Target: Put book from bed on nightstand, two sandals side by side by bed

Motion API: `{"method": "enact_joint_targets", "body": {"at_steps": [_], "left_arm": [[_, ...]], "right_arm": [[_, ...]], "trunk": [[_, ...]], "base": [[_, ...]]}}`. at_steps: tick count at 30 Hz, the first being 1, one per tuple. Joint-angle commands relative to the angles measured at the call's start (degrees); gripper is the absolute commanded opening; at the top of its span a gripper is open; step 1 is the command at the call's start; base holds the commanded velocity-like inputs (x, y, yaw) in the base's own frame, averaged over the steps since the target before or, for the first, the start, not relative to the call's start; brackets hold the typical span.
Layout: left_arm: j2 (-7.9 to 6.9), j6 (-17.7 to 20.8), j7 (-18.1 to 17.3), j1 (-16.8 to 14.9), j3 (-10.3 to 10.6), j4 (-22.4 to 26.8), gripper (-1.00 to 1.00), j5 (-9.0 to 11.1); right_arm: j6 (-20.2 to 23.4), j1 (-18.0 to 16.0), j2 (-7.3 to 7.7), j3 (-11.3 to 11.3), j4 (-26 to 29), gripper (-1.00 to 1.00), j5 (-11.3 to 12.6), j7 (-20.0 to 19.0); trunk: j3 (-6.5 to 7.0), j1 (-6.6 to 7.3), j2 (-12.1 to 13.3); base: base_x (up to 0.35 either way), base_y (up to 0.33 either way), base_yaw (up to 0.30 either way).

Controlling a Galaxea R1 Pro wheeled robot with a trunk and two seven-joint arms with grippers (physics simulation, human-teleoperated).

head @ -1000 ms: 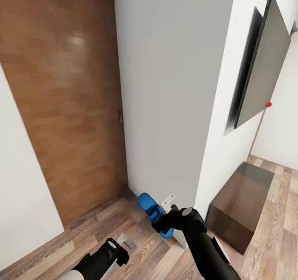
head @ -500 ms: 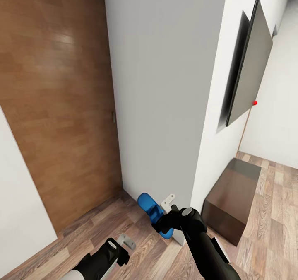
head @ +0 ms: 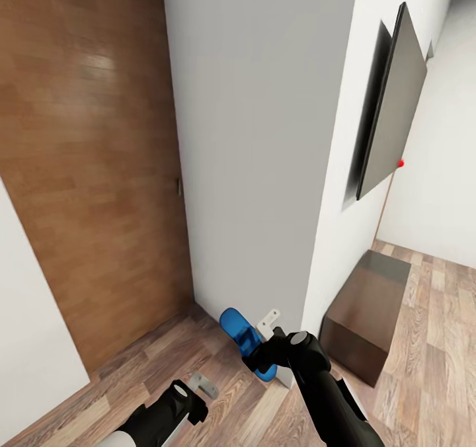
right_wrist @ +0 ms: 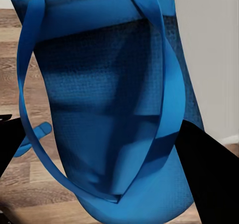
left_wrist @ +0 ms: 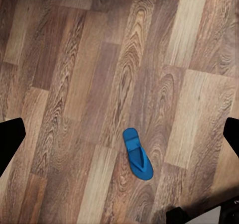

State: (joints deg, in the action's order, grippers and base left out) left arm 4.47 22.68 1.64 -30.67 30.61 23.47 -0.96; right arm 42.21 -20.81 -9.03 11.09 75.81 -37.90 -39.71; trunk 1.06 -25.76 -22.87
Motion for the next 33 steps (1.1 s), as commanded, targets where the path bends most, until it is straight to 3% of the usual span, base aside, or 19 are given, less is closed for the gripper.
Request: {"method": "enact_joint_targets", "body": {"at_steps": [1,22,27,28,30,31,33], "left_arm": [[-0.02,0.3,0.2,0.0,0.3,0.1,1.0,-0.1],[0.01,0.2,0.3,0.0,0.3,0.1,1.0,0.0],[0.1,0.3,0.3,-0.1,0.0,-0.2,1.0,1.0],[0.08,0.2,0.2,-0.1,-0.1,-0.4,1.0,1.5],[0.0,0.2,0.2,-0.1,-0.7,-0.7,1.0,4.4],[-0.12,0.1,0.2,-0.1,-1.6,-1.1,1.0,7.4],[-0.25,0.0,0.2,-0.2,-3.1,-1.6,1.0,10.6]], "right_arm": [[0.1,0.0,-0.02,0.0,0.1,-1.0,-0.6,-0.5],[-0.1,0.0,-0.02,0.0,-0.1,-1.0,-0.6,-0.5],[-0.1,0.0,-0.02,0.0,-0.2,-1.0,-0.6,-0.5],[-0.1,0.0,-0.02,0.0,-0.2,-1.0,-0.6,-0.5],[-0.1,0.0,-0.02,0.0,-0.2,-1.0,-0.6,-0.5],[0.0,0.0,-0.02,0.0,-0.2,-1.0,-0.6,-0.5],[0.0,0.0,-0.05,0.0,-0.1,-1.0,-0.6,-0.5]], "trunk": [[-0.03,-0.02,0.0],[-0.03,-0.02,0.0],[-0.03,-0.02,0.0],[-0.03,-0.02,0.0],[-0.03,-0.02,0.0],[-0.03,-0.02,0.0],[-0.03,-0.02,0.0]], "base": [[-0.042,0.008,-0.036],[-0.037,0.029,-0.03],[-0.002,0.001,-0.003],[-0.001,0.001,-0.001],[0.0,0.0,0.0],[0.0,0.0,0.0],[0.0,0.0,0.0]]}}
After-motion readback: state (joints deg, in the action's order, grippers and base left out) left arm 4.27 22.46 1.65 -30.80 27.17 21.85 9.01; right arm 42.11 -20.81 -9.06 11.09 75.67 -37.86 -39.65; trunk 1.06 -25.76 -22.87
